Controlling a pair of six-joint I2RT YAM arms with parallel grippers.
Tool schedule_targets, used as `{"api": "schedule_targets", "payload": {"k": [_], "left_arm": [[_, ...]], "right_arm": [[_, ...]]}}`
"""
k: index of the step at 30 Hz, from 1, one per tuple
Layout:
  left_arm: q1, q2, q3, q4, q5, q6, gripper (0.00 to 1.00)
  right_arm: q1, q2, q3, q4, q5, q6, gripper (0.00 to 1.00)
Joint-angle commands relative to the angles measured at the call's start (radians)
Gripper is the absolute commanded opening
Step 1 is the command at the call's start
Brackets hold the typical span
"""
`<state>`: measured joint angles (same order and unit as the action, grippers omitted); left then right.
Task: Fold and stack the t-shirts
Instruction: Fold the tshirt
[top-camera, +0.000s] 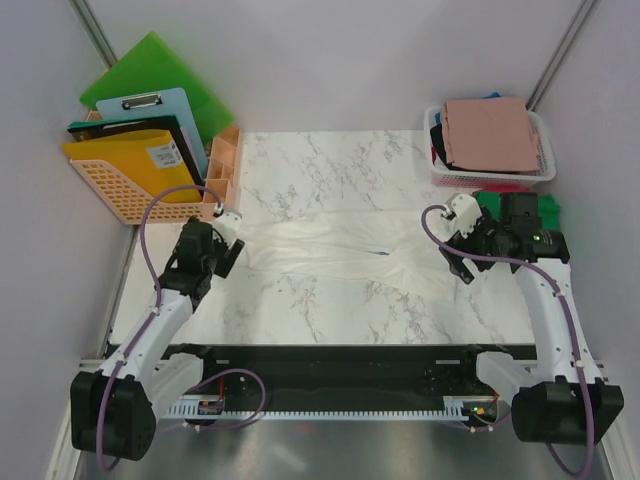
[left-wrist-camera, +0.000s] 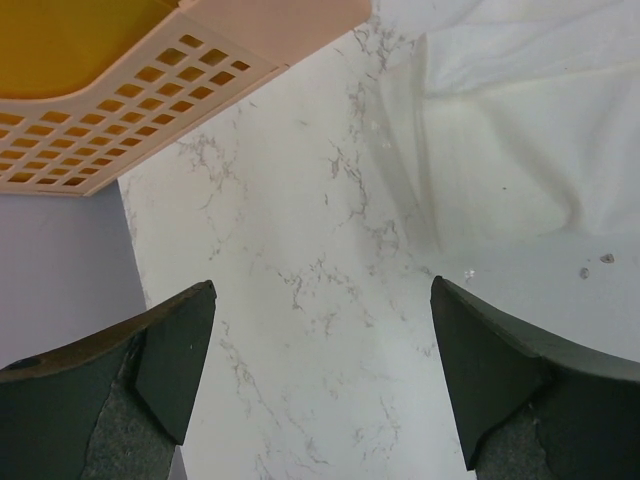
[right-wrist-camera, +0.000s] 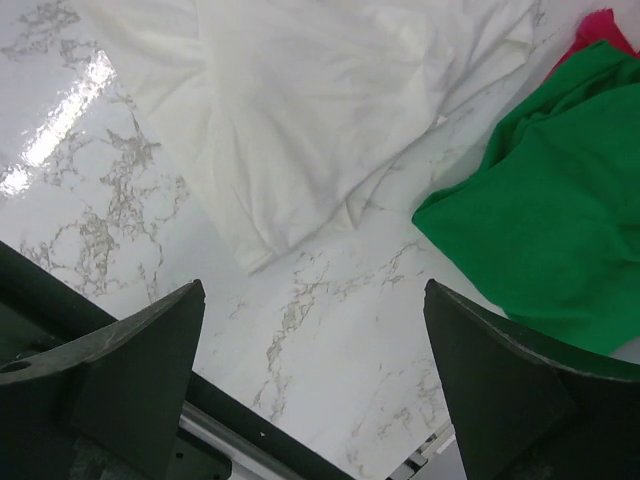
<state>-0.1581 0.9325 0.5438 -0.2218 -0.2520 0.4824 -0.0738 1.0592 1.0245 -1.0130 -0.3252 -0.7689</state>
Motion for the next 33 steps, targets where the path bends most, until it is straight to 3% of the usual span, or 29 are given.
{"api": "schedule_targets", "payload": {"k": [1, 3, 5, 8, 13, 20, 28, 33], "left_arm": [[0.003, 0.020, 0.045, 0.004, 0.046, -0.057, 0.95], [0.003, 0.012, 0.051, 0.036, 0.036, -0.067, 1.00], [0.003, -0.001, 0.054, 0.064, 0.016, -0.068, 1.00], [0.005, -0.014, 0.054, 0.075, -0.009, -0.044, 1.00], [0.005, -0.050, 0.030, 0.064, -0.006, -0.004, 1.00], [0.005, -0.026, 0.002, 0.075, -0.036, 0.002, 1.00], [0.005, -0.032, -0.025, 0.105, -0.017, 0.022, 1.00], [0.005, -0.026, -0.019, 0.118, -0.033, 0.041, 1.00]], "right_arm": [[0.005, 0.021, 0.031, -0.006, -0.095, 0.057, 0.98], [0.015, 0.044, 0.010, 0.083, -0.058, 0.137, 0.98], [0.019, 0.044, -0.032, 0.260, 0.009, 0.247, 0.98], [0.060, 0.126, -0.066, 0.379, 0.072, 0.301, 0.98], [0.175, 0.370, 0.023, 0.396, 0.063, 0.352, 0.98], [0.364, 0.495, 0.054, 0.488, 0.129, 0.453, 0.98], [0.365, 0.698, 0.022, 0.528, 0.181, 0.479, 0.98], [0.364, 0.728, -0.009, 0.528, 0.230, 0.441, 0.98]]}}
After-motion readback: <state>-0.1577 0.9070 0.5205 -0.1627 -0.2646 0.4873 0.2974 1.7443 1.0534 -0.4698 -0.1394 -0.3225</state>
